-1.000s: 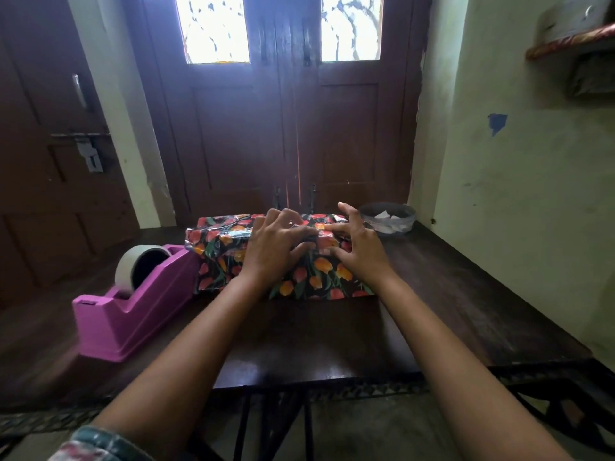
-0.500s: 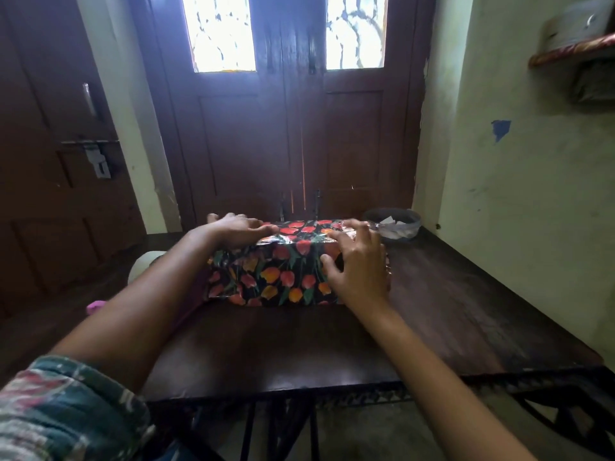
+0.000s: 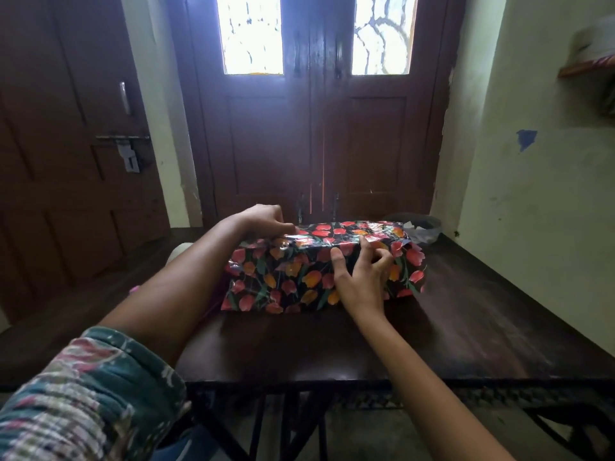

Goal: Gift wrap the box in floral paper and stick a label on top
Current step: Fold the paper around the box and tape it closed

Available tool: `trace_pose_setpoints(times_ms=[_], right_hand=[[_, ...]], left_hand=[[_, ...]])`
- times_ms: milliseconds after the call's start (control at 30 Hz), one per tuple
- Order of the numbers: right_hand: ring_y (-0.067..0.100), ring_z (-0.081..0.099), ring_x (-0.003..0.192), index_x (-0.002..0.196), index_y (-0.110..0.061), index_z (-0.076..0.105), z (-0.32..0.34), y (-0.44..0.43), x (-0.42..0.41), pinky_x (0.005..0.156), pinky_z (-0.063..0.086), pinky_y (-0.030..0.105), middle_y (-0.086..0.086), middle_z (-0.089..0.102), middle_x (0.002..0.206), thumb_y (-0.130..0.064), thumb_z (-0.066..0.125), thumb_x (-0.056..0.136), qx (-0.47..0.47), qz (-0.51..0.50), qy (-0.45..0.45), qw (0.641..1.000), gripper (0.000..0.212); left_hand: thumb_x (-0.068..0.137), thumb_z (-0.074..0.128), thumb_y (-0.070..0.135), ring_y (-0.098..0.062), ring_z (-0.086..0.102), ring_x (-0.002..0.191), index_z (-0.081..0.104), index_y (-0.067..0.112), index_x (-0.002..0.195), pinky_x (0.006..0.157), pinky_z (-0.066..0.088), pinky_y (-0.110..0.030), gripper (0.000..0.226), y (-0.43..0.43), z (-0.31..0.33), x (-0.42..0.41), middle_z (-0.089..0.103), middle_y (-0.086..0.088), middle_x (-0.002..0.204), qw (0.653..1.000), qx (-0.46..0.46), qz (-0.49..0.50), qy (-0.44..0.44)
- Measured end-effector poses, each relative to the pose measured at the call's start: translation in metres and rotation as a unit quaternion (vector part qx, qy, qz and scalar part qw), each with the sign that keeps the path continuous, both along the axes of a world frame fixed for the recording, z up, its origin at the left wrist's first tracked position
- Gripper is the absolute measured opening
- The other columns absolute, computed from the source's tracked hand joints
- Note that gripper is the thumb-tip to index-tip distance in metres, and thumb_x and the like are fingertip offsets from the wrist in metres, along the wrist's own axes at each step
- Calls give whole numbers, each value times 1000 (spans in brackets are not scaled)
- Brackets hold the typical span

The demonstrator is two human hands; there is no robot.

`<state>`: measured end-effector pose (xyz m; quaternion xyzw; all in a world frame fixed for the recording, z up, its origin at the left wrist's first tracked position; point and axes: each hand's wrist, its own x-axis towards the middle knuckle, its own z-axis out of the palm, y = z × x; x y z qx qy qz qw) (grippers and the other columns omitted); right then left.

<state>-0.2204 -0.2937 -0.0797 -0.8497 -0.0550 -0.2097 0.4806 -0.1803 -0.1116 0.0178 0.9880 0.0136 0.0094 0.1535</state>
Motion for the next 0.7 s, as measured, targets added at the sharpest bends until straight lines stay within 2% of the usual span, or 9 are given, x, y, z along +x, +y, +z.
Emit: trace_pose_setpoints(times_ms=[33, 133, 233, 333, 433, 533, 600, 633, 700], right_hand=[[27, 26, 127, 141, -18, 27, 0, 1, 1, 85, 27, 27, 10, 15, 139, -46, 46, 92, 10, 3, 3, 1000, 60], [29, 27, 128, 141, -17, 28, 1, 0, 5, 89, 31, 29, 11, 14, 142, -45, 46, 92, 16, 2, 4, 1000, 59], [31, 30, 128, 139, -16, 30, 3, 1, 7, 96, 35, 36, 12, 13, 144, -44, 47, 92, 13, -11, 9, 1000, 58], [34, 28, 130, 140, -16, 28, 2, 2, 5, 99, 35, 39, 14, 10, 146, -43, 48, 92, 1, -15, 6, 1000, 58], [34, 18, 138, 146, -19, 19, 0, 3, 5, 105, 30, 42, 14, 1, 152, -45, 46, 92, -4, 5, 32, 999, 65], [29, 5, 143, 150, -19, 7, 1, 0, 7, 113, 16, 40, 12, -7, 156, -44, 42, 95, 46, 21, 56, 997, 69], [28, 16, 141, 148, -13, 17, 5, -6, 14, 113, 15, 36, 15, 10, 155, -33, 42, 97, 135, 16, 42, 990, 61], [29, 25, 138, 146, -11, 24, 6, -9, 21, 114, 20, 36, 15, 21, 152, -33, 44, 95, 182, 20, 52, 982, 59], [31, 43, 127, 142, -10, 32, 3, -15, 33, 108, 34, 43, 16, 37, 144, -56, 57, 79, 285, 57, 145, 946, 82]], left_hand=[[85, 54, 56, -20, 54, 97, 52, 9, 117, 73, 43, -31, 56, 0, 0, -1, 58, -8, 115, 1000, -1, 2, -16], [82, 51, 64, -23, 46, 124, 42, 12, 136, 95, 39, -34, 76, 0, 2, -3, 46, -7, 140, 1000, 13, -2, 6], [81, 46, 69, -23, 47, 119, 63, 14, 117, 93, 39, -35, 68, -1, 1, -3, 56, -6, 129, 997, 72, 20, 18], [81, 47, 69, -27, 36, 127, 57, 17, 120, 102, 32, -41, 66, -5, -4, 1, 46, -8, 134, 993, 103, 57, -21], [82, 56, 58, -25, 52, 106, 45, 12, 121, 85, 46, -36, 62, -7, -8, 5, 52, -10, 125, 998, -17, 51, 24], [83, 58, 55, -19, 55, 84, 57, 9, 100, 68, 43, -26, 49, -8, -1, 0, 60, -7, 98, 1000, -11, 26, -1], [86, 55, 52, -14, 55, 65, 60, 10, 80, 54, 43, -19, 43, -10, 4, -7, 61, -4, 77, 999, -30, -16, 32], [88, 54, 50, -11, 54, 59, 60, 10, 79, 46, 42, -15, 42, -10, 5, -10, 60, -3, 72, 997, -54, -29, 53], [88, 53, 51, -11, 54, 60, 61, 7, 89, 46, 44, -15, 45, -10, 0, -13, 59, -1, 72, 990, -120, -22, 71]])
